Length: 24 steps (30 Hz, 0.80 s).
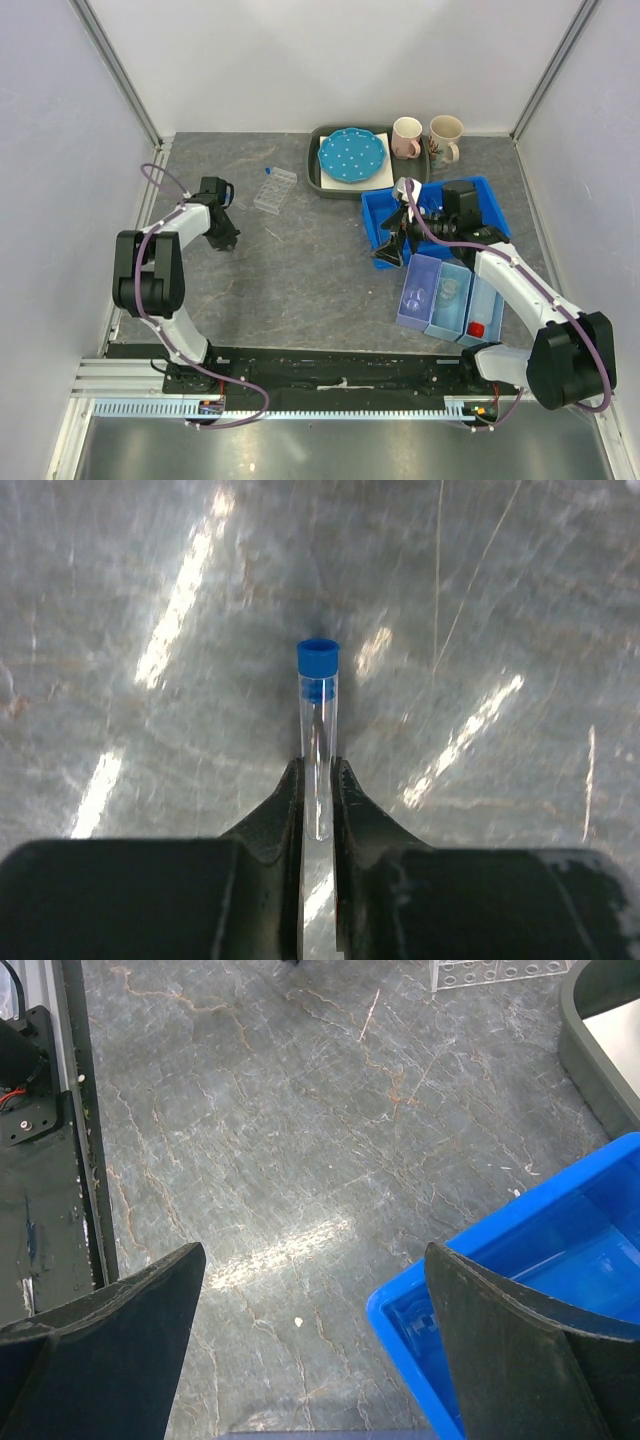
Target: Organize the chemistry lab equipment
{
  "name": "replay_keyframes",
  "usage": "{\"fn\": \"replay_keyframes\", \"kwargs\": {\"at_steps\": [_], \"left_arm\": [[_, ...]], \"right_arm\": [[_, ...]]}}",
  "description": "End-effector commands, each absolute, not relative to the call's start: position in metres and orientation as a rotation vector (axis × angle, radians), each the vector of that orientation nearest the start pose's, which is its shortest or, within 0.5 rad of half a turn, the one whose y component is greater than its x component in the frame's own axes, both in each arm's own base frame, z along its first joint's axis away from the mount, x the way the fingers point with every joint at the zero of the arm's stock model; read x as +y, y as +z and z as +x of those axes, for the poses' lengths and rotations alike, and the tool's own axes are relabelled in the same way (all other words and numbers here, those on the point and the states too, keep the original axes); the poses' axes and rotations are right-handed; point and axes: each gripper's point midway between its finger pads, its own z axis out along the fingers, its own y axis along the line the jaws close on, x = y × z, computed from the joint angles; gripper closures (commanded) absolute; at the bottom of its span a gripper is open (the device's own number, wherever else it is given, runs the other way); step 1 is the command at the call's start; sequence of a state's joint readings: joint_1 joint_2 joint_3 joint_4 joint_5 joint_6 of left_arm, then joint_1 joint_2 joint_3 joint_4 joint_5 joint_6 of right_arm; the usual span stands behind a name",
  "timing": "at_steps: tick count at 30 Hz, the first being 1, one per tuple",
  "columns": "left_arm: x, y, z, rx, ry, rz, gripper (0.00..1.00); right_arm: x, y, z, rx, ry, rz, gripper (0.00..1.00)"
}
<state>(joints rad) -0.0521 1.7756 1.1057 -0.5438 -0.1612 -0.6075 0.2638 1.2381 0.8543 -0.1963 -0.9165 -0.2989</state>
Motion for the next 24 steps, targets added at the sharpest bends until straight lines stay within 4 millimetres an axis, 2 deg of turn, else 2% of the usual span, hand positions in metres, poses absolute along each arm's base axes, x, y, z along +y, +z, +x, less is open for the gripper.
{"fn": "replay_keyframes", "kwargs": {"at_steps": [1, 2, 3, 4, 5, 7, 8, 9, 10, 11, 12, 13, 14, 16, 17, 19, 20, 24], "left_arm": [[-0.034, 0.051, 0.357, 2.526, -0.132, -0.776, 0.94], [-0.045, 0.07, 0.36, 2.475, -0.223, -0.732, 0.94], [-0.056, 0.069, 0.353, 2.478, -0.266, -0.695, 0.94], [-0.066, 0.076, 0.352, 2.457, -0.324, -0.655, 0.94], [-0.081, 0.095, 0.349, 2.412, -0.431, -0.596, 0.94], [-0.107, 0.104, 0.344, 2.335, -0.574, -0.527, 0.94], [-0.127, 0.101, 0.331, 2.337, -0.673, -0.476, 0.94], [-0.142, 0.13, 0.336, 2.214, -0.768, -0.41, 0.94], [-0.154, 0.137, 0.332, 2.184, -0.837, -0.402, 0.94], [-0.177, 0.144, 0.322, 2.156, -0.914, -0.329, 0.94], [-0.19, 0.165, 0.323, 2.068, -0.971, -0.276, 0.94], [-0.202, 0.174, 0.32, 2.041, -1.013, -0.264, 0.94], [-0.222, 0.182, 0.311, 2.024, -1.07, -0.208, 0.94], [-0.243, 0.202, 0.31, 1.952, -1.145, -0.182, 0.94], [-0.259, 0.211, 0.302, 1.933, -1.194, -0.144, 0.94], [-0.274, 0.223, 0.303, 1.892, -1.236, -0.147, 0.94], [-0.286, 0.227, 0.298, 1.885, -1.261, -0.126, 0.94], [-0.307, 0.238, 0.296, 1.856, -1.286, -0.121, 0.94]], "right_arm": [[0.216, 0.21, 0.279, 1.666, 0.976, -1.063, 0.02], [0.219, 0.21, 0.276, 1.66, 1.007, -1.068, 0.02], [0.22, 0.211, 0.276, 1.649, 1.021, -1.067, 0.02], [0.222, 0.212, 0.274, 1.659, 1.049, -1.05, 0.02], [0.223, 0.21, 0.271, 1.661, 1.075, -1.047, 0.02], [0.227, 0.215, 0.269, 1.633, 1.118, -1.044, 0.02], [0.228, 0.212, 0.267, 1.657, 1.155, -1.017, 0.02], [0.23, 0.216, 0.264, 1.636, 1.182, -1.022, 0.02], [0.232, 0.218, 0.265, 1.618, 1.194, -1.017, 0.02], [0.233, 0.215, 0.262, 1.658, 1.252, -0.97, 0.02], [0.236, 0.221, 0.263, 1.624, 1.271, -0.968, 0.02], [0.238, 0.222, 0.263, 1.63, 1.293, -0.947, 0.02], [0.239, 0.218, 0.26, 1.669, 1.343, -0.902, 0.02], [0.243, 0.218, 0.261, 1.663, 1.355, -0.879, 0.02], [0.245, 0.216, 0.261, 1.684, 1.372, -0.855, 0.02], [0.252, 0.212, 0.26, 1.693, 1.378, -0.856, 0.02], [0.256, 0.208, 0.258, 1.708, 1.389, -0.858, 0.02], [0.261, 0.199, 0.26, 1.752, 1.396, -0.83, 0.02]]}}
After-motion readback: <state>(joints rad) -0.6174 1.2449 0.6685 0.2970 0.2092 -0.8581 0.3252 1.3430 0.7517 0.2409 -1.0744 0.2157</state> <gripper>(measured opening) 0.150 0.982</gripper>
